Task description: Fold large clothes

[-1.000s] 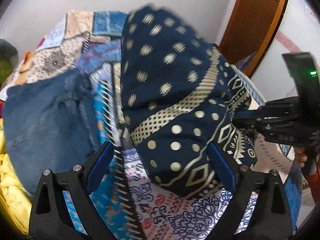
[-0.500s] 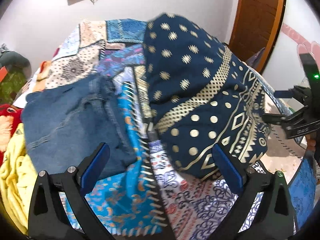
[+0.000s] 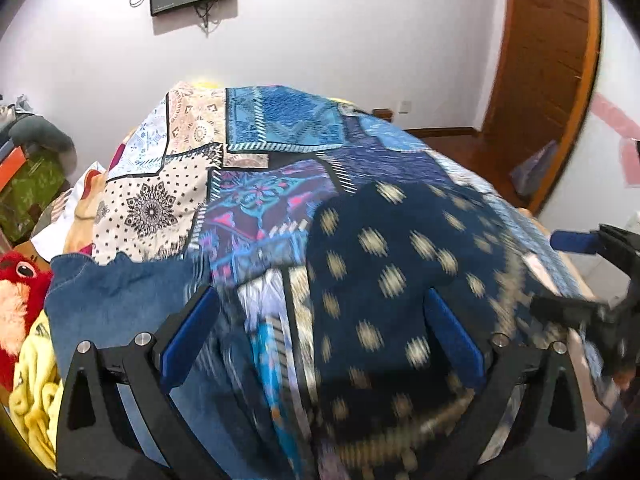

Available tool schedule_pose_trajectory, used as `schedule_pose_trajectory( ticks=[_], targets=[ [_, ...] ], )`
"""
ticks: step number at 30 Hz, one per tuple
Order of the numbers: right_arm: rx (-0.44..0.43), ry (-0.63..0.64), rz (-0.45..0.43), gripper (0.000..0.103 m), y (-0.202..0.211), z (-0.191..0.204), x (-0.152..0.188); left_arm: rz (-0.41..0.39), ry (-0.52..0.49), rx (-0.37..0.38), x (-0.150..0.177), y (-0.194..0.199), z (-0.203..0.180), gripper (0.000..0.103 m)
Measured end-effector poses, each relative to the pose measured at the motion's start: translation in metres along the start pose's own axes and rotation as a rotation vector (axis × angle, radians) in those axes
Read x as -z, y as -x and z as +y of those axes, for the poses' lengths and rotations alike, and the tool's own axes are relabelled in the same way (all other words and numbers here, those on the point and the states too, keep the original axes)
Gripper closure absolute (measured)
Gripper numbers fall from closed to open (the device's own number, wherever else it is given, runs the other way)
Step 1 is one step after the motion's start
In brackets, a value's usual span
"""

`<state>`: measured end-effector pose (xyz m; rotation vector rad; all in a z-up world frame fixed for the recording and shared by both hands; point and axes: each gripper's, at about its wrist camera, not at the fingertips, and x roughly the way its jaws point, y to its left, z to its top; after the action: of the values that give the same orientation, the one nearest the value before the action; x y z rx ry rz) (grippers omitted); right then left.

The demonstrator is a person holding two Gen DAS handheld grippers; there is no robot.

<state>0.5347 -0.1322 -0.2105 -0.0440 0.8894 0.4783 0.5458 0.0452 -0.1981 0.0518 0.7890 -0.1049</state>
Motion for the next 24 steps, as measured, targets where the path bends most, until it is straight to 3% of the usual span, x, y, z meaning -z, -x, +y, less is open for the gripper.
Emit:
schedule_pose_trajectory(
  ticks=[3, 5, 7, 11, 16, 21, 24],
  targets=[
    [0.031, 0.008, 0.052, 0.005, -0.042, -0.008, -0.014, 0.011, 0.004, -0.061, -0.008, -0.025, 0.006, 0.000],
    [-0.017, -0.022, 0.068, 0.005, -0.059, -0.020, -0.019, 0.018, 0.006, -0.112, -0.010, -0.041, 0.015, 0.000],
    [-0.079, -0.087, 0.087, 0.005, -0.070, -0.034, -0.022, 0.037, 0.036, -0.095, -0.010, -0.054, 0.027, 0.000],
    [-0.110, -0.114, 0.081, 0.005, -0.068, -0.048, -0.020, 0.049, 0.095, -0.032, -0.010, -0.055, 0.042, 0.000],
    [-0.092, -0.132, 0.057, 0.005, -0.035, -0.057, -0.011, 0.054, 0.090, -0.060, -0.014, -0.032, 0.039, 0.000],
    [-0.220, -0.130, 0.005, 0.005, 0.012, -0.039, 0.004, 0.068, 0.076, 0.126, -0.004, 0.008, 0.014, 0.000],
    [-0.267, -0.085, 0.049, 0.005, 0.015, -0.018, 0.022, 0.132, 0.034, 0.229, 0.019, 0.019, -0.008, 0.000]
  ],
)
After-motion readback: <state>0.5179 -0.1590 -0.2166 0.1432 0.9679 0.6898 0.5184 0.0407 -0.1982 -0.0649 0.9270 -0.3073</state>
